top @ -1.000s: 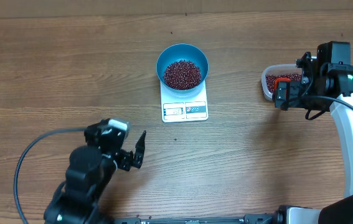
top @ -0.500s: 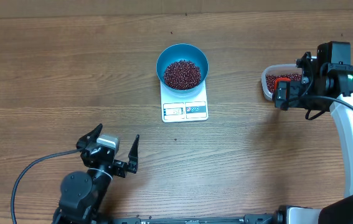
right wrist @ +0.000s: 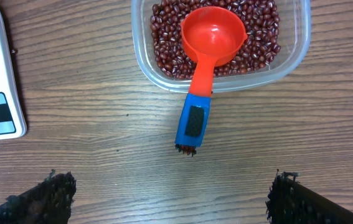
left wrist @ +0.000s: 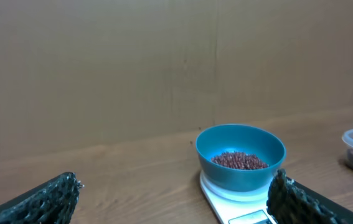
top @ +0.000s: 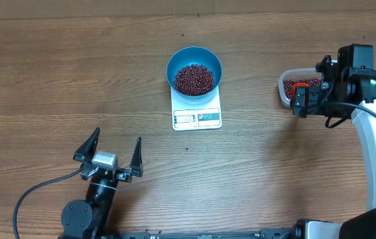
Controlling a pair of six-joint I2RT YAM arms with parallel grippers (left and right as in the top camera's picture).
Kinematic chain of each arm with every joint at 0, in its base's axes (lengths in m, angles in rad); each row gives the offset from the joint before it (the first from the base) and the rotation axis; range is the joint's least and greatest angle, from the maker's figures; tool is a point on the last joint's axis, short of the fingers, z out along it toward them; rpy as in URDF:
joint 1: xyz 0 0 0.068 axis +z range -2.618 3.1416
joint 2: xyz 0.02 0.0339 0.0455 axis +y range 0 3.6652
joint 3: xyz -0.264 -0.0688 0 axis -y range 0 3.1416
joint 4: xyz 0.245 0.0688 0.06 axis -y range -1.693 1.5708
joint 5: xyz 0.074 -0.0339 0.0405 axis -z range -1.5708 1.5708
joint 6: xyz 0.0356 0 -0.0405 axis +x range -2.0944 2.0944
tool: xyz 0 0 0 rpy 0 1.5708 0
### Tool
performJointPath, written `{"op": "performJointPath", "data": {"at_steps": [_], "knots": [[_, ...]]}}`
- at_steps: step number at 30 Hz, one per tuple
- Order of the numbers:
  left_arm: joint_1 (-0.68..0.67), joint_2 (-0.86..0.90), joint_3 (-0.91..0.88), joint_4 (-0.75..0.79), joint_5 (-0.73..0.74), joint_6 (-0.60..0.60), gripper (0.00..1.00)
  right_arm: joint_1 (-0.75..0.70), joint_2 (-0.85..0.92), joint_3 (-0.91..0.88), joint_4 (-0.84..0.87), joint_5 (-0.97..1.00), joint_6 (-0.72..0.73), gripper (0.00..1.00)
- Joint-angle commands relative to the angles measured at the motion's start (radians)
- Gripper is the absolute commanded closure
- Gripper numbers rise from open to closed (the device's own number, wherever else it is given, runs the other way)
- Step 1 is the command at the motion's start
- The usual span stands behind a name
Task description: Scoop item into bowl and weigh 150g on scale
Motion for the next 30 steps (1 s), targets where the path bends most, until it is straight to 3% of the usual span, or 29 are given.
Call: {"op": "performJointPath", "data": {"at_steps": [1,5,14,24,30], "knots": [[0.033,-0.042,-0.077,0.068,0.036,-0.034,0.0,-0.002,-0.008,0.022,0.004,-0.006,-0.004,0.0],[0.07,-0.069,-0.145,0.15,0.066,-0.052,0.01,-0.002,-0.008,0.022,0.004,-0.006,-0.004,0.0],[0.143,-0.069,-0.143,0.135,0.066,-0.05,0.01,-0.002,-0.008,0.022,0.004,-0.006,-0.004,0.0],[0.19,-0.07,-0.143,-0.094,0.005,-0.021,0.01,-0.002,-0.008,0.022,0.004,-0.006,-0.004,0.0],[0.189,-0.07,-0.143,-0.092,-0.005,-0.003,0.0,-0.002,-0.008,0.022,0.004,-0.006,-0.004,0.0]]}}
